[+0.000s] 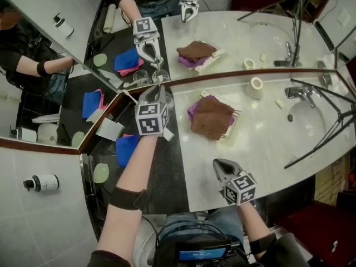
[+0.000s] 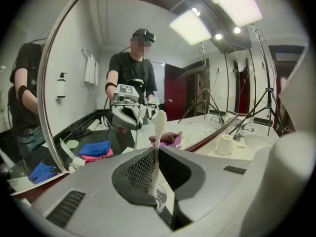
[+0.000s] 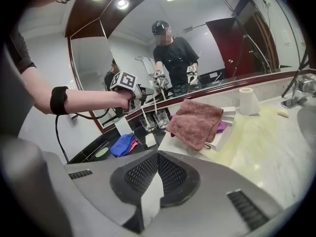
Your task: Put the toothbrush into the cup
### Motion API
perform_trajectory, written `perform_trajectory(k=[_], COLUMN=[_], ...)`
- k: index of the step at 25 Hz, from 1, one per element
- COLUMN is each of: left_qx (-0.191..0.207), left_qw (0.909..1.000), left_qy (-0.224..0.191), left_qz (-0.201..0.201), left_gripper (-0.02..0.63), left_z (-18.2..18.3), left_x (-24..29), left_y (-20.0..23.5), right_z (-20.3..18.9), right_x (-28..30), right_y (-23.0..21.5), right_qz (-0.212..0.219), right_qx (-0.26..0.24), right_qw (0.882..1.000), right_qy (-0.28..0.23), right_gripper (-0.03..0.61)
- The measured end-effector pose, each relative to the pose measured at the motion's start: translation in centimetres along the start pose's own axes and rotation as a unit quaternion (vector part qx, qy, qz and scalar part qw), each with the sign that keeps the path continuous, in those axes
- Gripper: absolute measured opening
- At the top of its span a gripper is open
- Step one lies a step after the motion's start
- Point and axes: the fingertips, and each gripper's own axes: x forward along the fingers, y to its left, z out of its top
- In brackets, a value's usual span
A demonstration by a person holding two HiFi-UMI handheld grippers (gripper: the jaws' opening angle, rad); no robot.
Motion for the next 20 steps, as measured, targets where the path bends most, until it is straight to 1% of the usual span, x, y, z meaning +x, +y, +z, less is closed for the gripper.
perform_trajectory(k=[5,8,10,12,16,18,20], left_qx=[-0.020,-0.037,-0.045,-0.051,-0.057,-0.041,-0.009], left_qw=[0.9983,0.9965,0.9958,0.9959,0.9968,0.9983,0.9997], left_qy=[-0.055,-0.073,-0.077,-0.073,-0.050,-0.031,0.000], left_qz=[0.008,0.015,0.019,0.021,0.026,0.027,0.022], left_gripper=[0.017,0.017,0.017,0.017,0.017,0.017,0.017], left_z=[2.7,3.3,3.3,2.7,0.0,-1.5,-3.4], left_x=[-5.8,-9.8,-12.3,-14.7,-19.0,-20.3,-21.0], left_y=[-0.6,-1.2,-1.7,-2.4,-3.8,-4.3,-5.0], right_z=[2.0,3.3,4.2,4.8,5.3,5.6,5.5], right_x=[-0.5,-0.6,-0.7,-0.9,-1.1,-1.0,-1.0], right_y=[1.5,2.4,2.9,3.5,4.4,4.7,5.0], right_qz=[0.020,0.036,0.045,0.054,0.070,0.076,0.081], right_qx=[-0.026,-0.048,-0.062,-0.073,-0.090,-0.095,-0.097], right_qw=[0.999,0.998,0.997,0.996,0.993,0.993,0.992], right_qy=[-0.004,-0.006,-0.006,-0.006,-0.002,-0.002,0.001], right_gripper=[0.017,0.017,0.017,0.017,0.017,0.017,0.017])
